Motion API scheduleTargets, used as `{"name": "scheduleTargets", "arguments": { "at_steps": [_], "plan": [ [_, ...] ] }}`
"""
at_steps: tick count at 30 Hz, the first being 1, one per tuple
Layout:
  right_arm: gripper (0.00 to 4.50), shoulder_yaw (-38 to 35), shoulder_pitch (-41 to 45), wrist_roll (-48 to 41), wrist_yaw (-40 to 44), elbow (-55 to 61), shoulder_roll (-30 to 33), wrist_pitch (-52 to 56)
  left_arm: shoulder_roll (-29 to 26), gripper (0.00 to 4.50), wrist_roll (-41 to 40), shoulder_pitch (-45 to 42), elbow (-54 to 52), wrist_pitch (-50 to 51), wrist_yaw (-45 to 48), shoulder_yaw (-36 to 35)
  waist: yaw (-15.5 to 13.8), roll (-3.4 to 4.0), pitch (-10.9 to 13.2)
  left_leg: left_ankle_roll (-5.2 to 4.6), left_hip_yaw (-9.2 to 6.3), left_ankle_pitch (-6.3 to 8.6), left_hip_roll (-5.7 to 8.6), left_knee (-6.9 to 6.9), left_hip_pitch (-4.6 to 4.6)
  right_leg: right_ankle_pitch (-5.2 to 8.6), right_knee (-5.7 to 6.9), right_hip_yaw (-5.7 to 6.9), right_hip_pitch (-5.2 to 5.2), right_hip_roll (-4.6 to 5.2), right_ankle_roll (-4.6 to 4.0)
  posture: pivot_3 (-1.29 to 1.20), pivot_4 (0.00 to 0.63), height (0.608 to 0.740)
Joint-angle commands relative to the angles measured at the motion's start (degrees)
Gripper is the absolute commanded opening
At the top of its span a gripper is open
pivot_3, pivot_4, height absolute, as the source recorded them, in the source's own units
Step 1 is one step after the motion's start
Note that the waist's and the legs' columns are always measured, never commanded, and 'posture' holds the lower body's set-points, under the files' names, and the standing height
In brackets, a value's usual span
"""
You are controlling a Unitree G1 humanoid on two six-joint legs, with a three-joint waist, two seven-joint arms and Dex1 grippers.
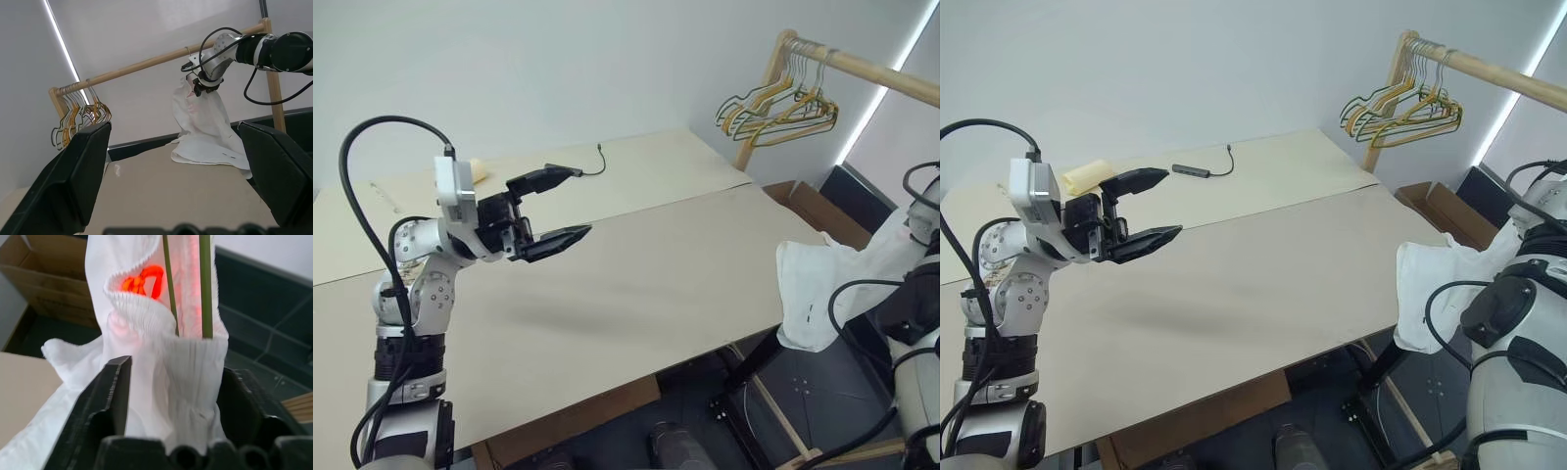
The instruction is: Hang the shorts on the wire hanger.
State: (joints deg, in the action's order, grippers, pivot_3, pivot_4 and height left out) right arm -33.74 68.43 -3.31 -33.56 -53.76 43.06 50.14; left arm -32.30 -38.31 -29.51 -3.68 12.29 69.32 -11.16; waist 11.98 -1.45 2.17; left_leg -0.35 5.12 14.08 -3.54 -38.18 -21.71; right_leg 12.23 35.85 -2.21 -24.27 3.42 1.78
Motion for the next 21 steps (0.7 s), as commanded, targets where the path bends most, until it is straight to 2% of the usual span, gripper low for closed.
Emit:
{"name": "scheduleTargets", "arguments": {
  "at_steps": [1,2,8,16,21],
  "plan": [
    [4.31,2.14,0.47,0.80,-1.05,3.74,0.49,-2.80,-0.40,4.50,0.22,-0.51,-1.18,-1.42,-0.33,-0.30,0.00,0.00,0.00,0.00,0.00,0.00,0.00,0.00,0.01,0.00,0.00,0.00,0.00,0.00,0.00,-0.12,0.000,0.740],
    [4.48,2.32,0.34,0.76,-1.13,3.94,0.46,-2.92,-0.43,4.50,0.17,-0.39,-1.27,-1.42,-0.34,-0.35,0.01,0.00,0.00,0.00,0.00,0.00,-0.01,0.00,0.02,0.00,0.00,0.00,0.01,-0.01,0.00,-0.12,0.000,0.740],
    [4.48,5.38,-1.10,2.53,-2.15,6.76,-0.20,-4.09,-0.48,4.50,0.07,-0.27,-1.20,-1.63,-0.35,-0.35,0.00,0.01,0.01,0.00,0.02,0.00,0.00,0.00,0.04,-0.01,0.00,-0.02,0.01,0.00,0.02,-0.12,0.000,0.740],
    [4.48,18.21,-4.98,11.65,-1.03,17.59,-1.96,-9.35,-0.60,4.50,0.50,-0.31,-0.75,-2.06,-0.12,0.19,0.04,0.13,0.08,0.00,0.08,0.00,0.00,0.00,0.10,-0.02,0.06,-0.10,0.00,-0.01,0.05,-0.12,0.000,0.740],
    [4.48,27.50,-8.78,20.82,-2.31,24.40,-1.84,-14.18,-0.73,4.50,0.44,-0.26,-0.72,-2.25,-0.03,0.10,0.03,0.13,0.08,0.00,0.09,0.00,0.01,0.00,0.09,-0.03,0.04,-0.12,0.00,0.00,0.07,-0.11,0.000,0.740]
  ]
}}
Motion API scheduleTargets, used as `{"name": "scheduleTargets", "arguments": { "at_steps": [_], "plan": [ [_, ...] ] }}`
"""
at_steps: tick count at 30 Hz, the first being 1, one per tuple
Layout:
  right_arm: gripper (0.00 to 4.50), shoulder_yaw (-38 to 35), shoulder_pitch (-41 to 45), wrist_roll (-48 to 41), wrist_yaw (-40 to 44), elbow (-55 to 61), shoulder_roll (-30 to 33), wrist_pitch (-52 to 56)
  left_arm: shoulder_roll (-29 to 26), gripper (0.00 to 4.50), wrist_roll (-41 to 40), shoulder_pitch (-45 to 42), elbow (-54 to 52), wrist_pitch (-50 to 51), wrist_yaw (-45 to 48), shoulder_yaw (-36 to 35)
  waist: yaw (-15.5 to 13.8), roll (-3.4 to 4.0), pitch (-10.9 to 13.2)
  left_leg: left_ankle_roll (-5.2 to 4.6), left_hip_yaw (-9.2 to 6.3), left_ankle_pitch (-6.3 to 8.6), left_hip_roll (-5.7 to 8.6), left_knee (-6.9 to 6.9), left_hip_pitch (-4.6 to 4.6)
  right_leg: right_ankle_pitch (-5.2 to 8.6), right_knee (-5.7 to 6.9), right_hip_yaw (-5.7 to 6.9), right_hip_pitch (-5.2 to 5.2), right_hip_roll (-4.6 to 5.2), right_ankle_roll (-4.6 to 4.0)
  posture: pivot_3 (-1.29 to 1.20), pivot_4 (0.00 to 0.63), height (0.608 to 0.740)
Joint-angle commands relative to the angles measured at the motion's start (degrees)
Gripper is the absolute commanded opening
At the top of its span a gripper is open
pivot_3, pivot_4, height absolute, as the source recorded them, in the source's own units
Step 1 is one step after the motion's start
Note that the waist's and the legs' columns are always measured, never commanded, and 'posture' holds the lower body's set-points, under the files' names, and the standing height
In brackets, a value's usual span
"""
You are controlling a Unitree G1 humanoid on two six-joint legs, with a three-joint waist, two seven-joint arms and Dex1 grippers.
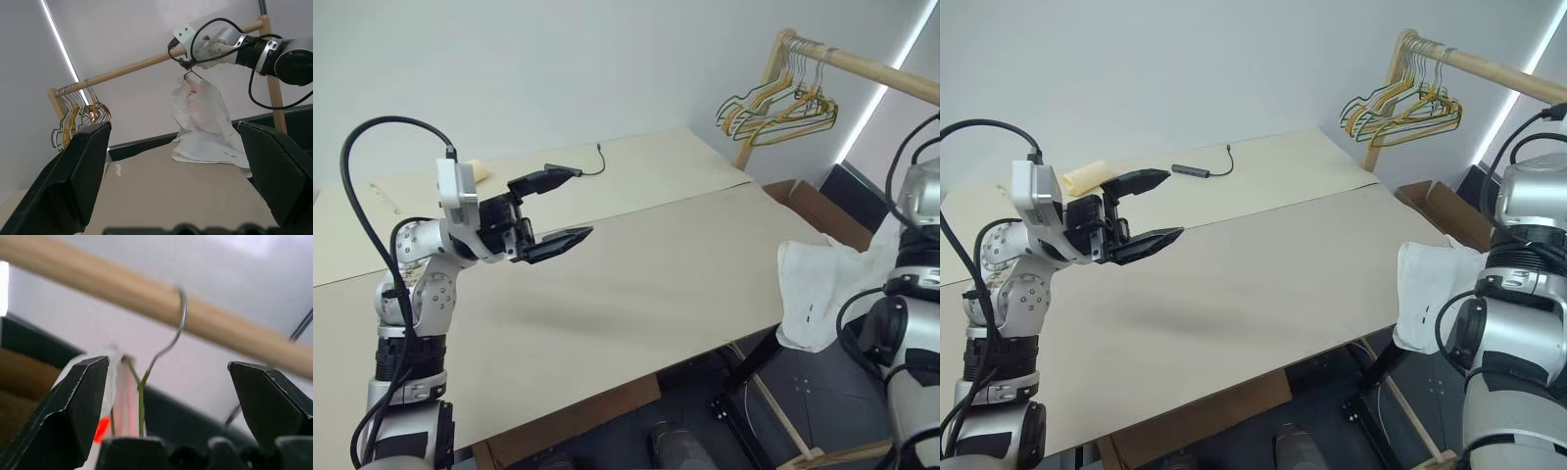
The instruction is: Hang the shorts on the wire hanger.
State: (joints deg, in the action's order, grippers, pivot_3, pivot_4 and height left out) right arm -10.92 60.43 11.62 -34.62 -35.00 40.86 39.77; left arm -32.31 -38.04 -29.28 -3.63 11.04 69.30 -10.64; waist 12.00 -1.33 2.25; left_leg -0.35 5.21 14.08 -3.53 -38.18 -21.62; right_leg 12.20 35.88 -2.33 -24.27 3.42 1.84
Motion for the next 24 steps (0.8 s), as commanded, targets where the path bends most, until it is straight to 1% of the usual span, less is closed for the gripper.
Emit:
{"name": "scheduleTargets", "arguments": {
  "at_steps": [1,4,6,8,10,13,16,19,21,24],
  "plan": [
    [4.48,6.67,-1.76,8.19,-2.10,7.36,0.10,-4.70,-0.81,4.50,0.16,-0.36,-0.78,-1.06,0.00,-0.57,-0.01,0.00,0.00,0.00,0.00,0.00,0.00,0.00,0.00,0.00,0.00,0.00,-0.01,0.00,0.00,-0.11,0.000,0.740],
    [4.48,11.68,-4.29,12.82,-1.83,12.40,-2.24,-7.04,-1.27,4.50,-0.01,0.49,-1.05,-1.14,-0.01,-1.13,0.15,0.00,0.00,0.00,0.00,0.00,-0.02,0.00,0.01,0.00,0.03,-0.03,-0.02,-0.02,0.00,-0.11,0.000,0.740],
    [4.48,14.76,-5.69,14.88,-0.16,15.11,-3.92,-9.49,-1.80,4.50,-0.10,1.55,-1.26,-0.99,-0.35,-1.77,0.19,0.00,0.00,0.00,-0.02,0.00,-0.01,0.00,0.07,0.00,0.07,-0.04,0.00,-0.04,0.00,-0.09,0.000,0.740],
    [4.48,16.27,-6.99,14.21,4.18,17.85,-5.26,-12.85,-2.60,4.50,0.14,2.72,-1.41,-0.90,-1.00,-2.38,0.10,0.00,0.00,0.00,-0.04,0.00,-0.01,0.00,0.15,0.00,0.12,-0.07,0.01,-0.06,0.00,-0.08,0.000,0.740],
    [4.48,17.33,-8.18,13.06,8.39,21.16,-7.09,-15.10,-3.84,4.50,2.07,4.51,-1.48,-1.27,-3.06,-3.13,-0.14,0.00,0.00,0.00,-0.05,0.00,-0.01,0.00,0.18,0.00,0.14,-0.06,0.02,-0.06,0.00,-0.07,0.000,0.740],
    [4.48,19.97,-10.01,10.46,18.15,26.68,-9.68,-18.55,-6.17,4.50,4.33,8.67,-2.93,-0.07,-7.21,-5.20,-0.25,0.00,0.00,-0.01,-0.08,-0.01,-0.02,0.00,0.15,-0.01,0.13,-0.04,-0.01,-0.06,0.01,-0.05,0.000,0.740],
    [4.48,20.72,-11.08,3.70,32.26,29.74,-12.55,-16.13,-7.42,4.50,4.81,13.33,-5.48,0.76,-10.35,-7.41,-0.74,-0.06,0.00,-0.01,-0.12,0.00,-0.06,0.02,0.11,-0.01,0.09,-0.01,-0.02,-0.06,0.00,-0.01,0.000,0.740],
    [4.48,21.65,-12.11,0.44,40.77,30.97,-14.28,-15.50,-7.56,4.50,5.48,16.96,-6.97,1.59,-14.02,-9.13,-2.41,-0.13,0.01,-0.02,-0.12,0.00,-0.05,0.02,0.11,-0.03,0.09,0.04,-0.01,-0.03,-0.01,0.02,0.000,0.740],
    [4.48,24.77,-13.36,-0.03,47.63,32.69,-14.03,-15.90,-7.30,4.50,5.86,20.06,-8.29,1.86,-16.15,-10.70,-3.63,-0.13,0.01,-0.02,-0.11,0.00,-0.05,0.02,0.11,-0.03,0.11,0.07,-0.02,-0.03,-0.02,0.04,0.000,0.740],
    [4.48,27.51,-15.85,-3.40,57.18,36.78,-14.62,-13.62,-7.18,4.50,5.39,24.46,-11.01,3.81,-18.90,-12.33,-5.78,-0.13,0.02,-0.01,-0.06,0.01,-0.09,0.03,0.11,-0.06,0.10,0.14,-0.07,-0.04,-0.13,0.09,0.000,0.740]
  ]
}}
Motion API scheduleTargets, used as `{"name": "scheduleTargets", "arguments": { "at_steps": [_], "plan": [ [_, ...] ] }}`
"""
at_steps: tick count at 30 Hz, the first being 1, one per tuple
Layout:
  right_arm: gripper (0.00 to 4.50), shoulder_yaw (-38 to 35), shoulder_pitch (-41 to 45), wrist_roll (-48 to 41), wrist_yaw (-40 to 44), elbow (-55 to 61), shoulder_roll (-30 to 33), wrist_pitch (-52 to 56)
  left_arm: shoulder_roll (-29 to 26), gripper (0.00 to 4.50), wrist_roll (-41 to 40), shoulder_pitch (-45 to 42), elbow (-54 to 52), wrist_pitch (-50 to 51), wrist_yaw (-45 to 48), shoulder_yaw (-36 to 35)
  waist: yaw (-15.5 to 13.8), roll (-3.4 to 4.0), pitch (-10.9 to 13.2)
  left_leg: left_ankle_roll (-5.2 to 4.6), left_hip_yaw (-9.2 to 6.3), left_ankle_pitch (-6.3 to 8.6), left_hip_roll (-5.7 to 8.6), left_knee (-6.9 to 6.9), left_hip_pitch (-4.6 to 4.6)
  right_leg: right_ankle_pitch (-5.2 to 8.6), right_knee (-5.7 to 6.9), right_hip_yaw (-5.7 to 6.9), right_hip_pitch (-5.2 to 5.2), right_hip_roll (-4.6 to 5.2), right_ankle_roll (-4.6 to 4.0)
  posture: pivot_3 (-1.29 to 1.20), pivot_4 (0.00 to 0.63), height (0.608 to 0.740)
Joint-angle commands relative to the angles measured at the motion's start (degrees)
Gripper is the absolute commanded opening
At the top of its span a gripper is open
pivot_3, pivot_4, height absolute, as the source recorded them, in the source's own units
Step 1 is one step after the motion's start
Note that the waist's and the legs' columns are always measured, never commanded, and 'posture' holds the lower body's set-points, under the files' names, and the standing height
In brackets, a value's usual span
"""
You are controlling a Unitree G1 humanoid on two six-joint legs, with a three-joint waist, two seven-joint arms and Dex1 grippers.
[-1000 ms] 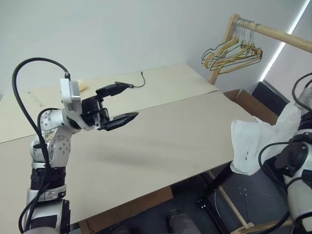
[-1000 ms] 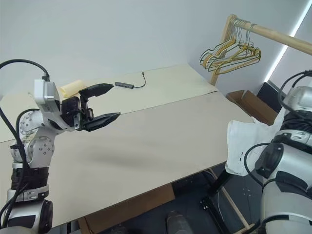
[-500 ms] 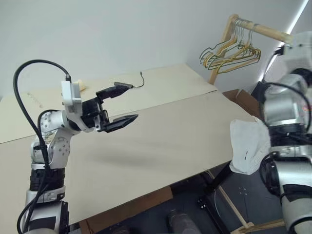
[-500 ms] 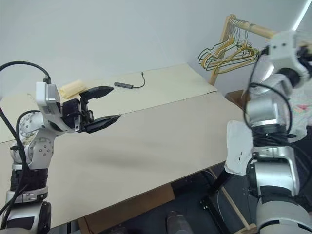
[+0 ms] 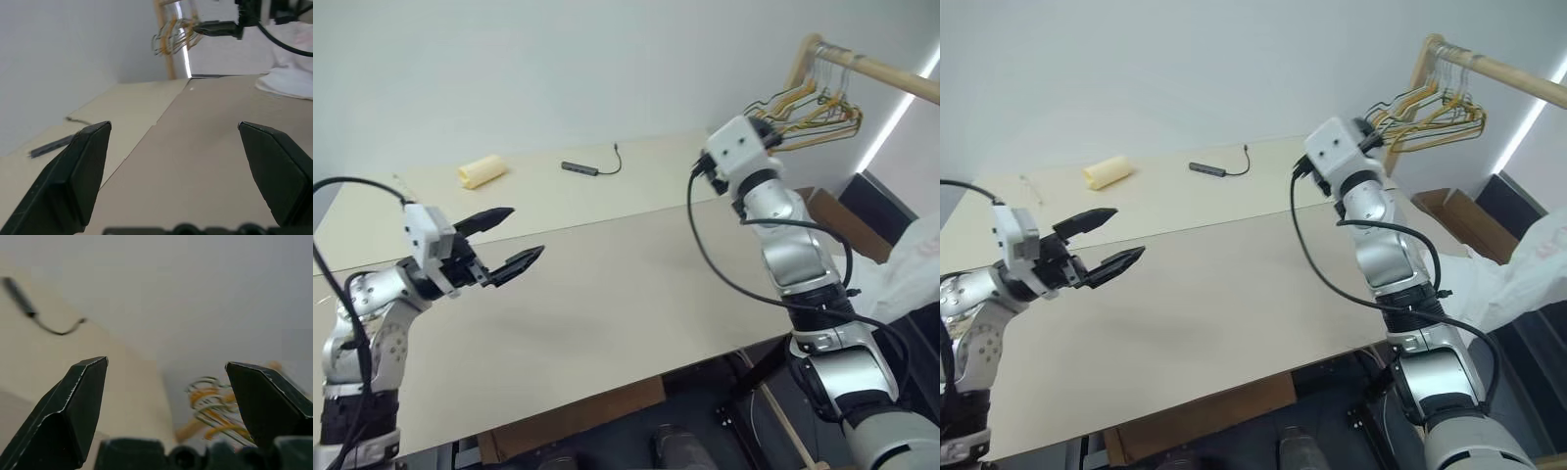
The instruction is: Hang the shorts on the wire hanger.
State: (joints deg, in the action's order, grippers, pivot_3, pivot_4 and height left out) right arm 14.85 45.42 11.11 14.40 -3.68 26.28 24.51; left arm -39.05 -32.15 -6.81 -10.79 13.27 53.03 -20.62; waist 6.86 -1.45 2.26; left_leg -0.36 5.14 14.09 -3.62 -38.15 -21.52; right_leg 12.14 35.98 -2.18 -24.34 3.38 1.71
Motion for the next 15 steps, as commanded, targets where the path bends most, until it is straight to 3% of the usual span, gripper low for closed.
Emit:
{"name": "scheduleTargets", "arguments": {
  "at_steps": [1,9,15],
  "plan": [
    [4.48,2.45,-1.60,-4.48,11.64,6.72,-0.04,2.70,-0.43,4.50,-0.60,3.49,-4.92,2.07,-3.16,-2.61,-1.36,-0.01,0.00,0.00,0.02,0.00,-0.01,0.01,-0.02,0.00,0.00,0.03,-0.02,0.00,-0.02,0.09,0.000,0.740],
    [4.48,8.67,-5.43,-5.72,26.90,7.76,2.11,0.82,2.00,4.50,-0.99,14.68,-12.14,3.36,-6.32,-3.76,-7.17,-0.06,0.02,0.05,0.60,0.00,-0.09,0.01,-0.08,-0.03,0.01,0.22,-0.14,0.01,-0.28,0.20,0.000,0.740],
    [4.48,10.82,-6.20,-2.55,29.25,4.09,3.31,-4.37,2.25,4.50,1.60,16.99,-13.33,2.68,-7.86,-2.60,-10.45,-0.17,-0.05,0.13,0.71,-0.03,-0.18,0.01,-0.09,0.28,0.07,0.35,-0.25,-0.03,-0.68,0.24,0.000,0.740]
  ]
}}
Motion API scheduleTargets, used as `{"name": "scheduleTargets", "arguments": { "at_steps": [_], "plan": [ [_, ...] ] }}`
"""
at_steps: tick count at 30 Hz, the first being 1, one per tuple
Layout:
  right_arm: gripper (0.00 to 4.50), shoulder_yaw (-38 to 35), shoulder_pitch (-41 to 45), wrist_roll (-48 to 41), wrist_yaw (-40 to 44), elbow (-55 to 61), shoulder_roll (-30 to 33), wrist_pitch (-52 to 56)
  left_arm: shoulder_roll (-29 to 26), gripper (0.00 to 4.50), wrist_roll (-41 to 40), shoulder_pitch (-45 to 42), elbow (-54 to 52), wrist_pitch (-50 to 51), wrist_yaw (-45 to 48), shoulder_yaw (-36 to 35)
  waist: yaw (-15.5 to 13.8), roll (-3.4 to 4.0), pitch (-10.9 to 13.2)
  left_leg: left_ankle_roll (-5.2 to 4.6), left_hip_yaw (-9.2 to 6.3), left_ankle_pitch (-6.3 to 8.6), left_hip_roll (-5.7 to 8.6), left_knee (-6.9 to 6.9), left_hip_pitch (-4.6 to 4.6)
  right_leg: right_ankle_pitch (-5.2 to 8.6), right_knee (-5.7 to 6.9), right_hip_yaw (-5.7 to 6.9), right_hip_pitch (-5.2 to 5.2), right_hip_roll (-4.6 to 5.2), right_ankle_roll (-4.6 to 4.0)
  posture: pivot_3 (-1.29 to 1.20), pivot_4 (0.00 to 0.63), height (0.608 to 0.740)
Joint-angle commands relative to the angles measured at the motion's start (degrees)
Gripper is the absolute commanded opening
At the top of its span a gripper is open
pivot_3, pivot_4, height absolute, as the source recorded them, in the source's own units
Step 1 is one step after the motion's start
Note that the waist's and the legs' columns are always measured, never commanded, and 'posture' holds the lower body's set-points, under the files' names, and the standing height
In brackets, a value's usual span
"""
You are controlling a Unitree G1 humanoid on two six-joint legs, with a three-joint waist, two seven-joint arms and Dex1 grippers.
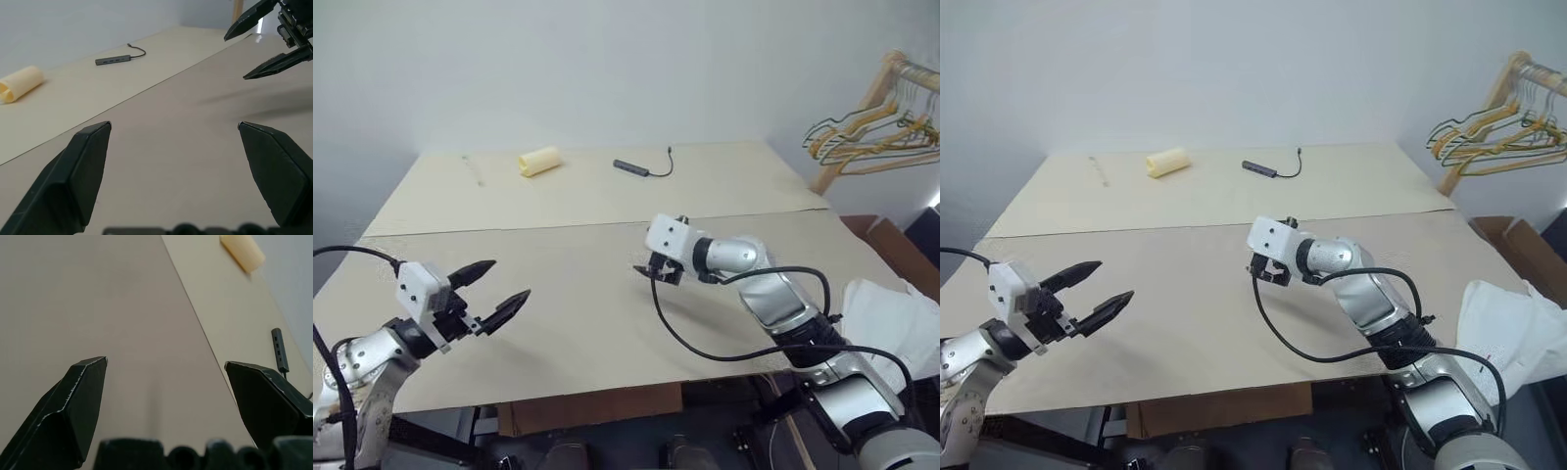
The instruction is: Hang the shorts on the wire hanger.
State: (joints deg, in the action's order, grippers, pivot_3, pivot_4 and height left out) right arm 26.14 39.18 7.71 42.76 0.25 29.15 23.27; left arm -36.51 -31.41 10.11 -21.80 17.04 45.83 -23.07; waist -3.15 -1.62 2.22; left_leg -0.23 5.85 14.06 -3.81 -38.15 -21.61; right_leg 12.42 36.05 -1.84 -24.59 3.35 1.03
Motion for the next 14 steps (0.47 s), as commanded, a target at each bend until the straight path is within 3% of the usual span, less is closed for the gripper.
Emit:
{"name": "scheduleTargets", "arguments": {
  "at_steps": [1,6,14],
  "plan": [
    [4.48,-0.43,-0.02,1.16,0.98,-0.07,0.30,-3.59,-0.35,4.50,1.06,0.25,-2.35,-0.98,-0.88,-0.07,-0.75,-0.02,-0.01,0.00,0.03,0.00,-0.01,0.00,-0.04,0.00,0.01,0.00,-0.06,-0.01,-0.01,0.24,0.000,0.740],
    [4.48,-0.52,-0.27,2.21,1.26,-0.89,-0.62,-5.11,-0.53,4.50,2.43,0.13,-1.86,-1.33,-0.72,0.95,-1.99,-0.12,-0.08,0.01,0.07,-0.02,-0.02,0.00,-0.54,-0.26,0.08,-0.01,-0.54,-0.05,-0.30,0.24,0.000,0.740],
    [4.48,-0.90,-1.04,3.71,1.14,-1.48,-0.90,-6.30,-1.08,4.50,4.63,-0.61,0.00,-2.17,-0.04,2.79,-2.73,-0.17,-0.11,0.03,0.11,-0.01,-0.04,0.00,-0.70,-0.41,0.01,-0.01,-0.65,-0.07,-0.07,0.23,0.000,0.740]
  ]
}}
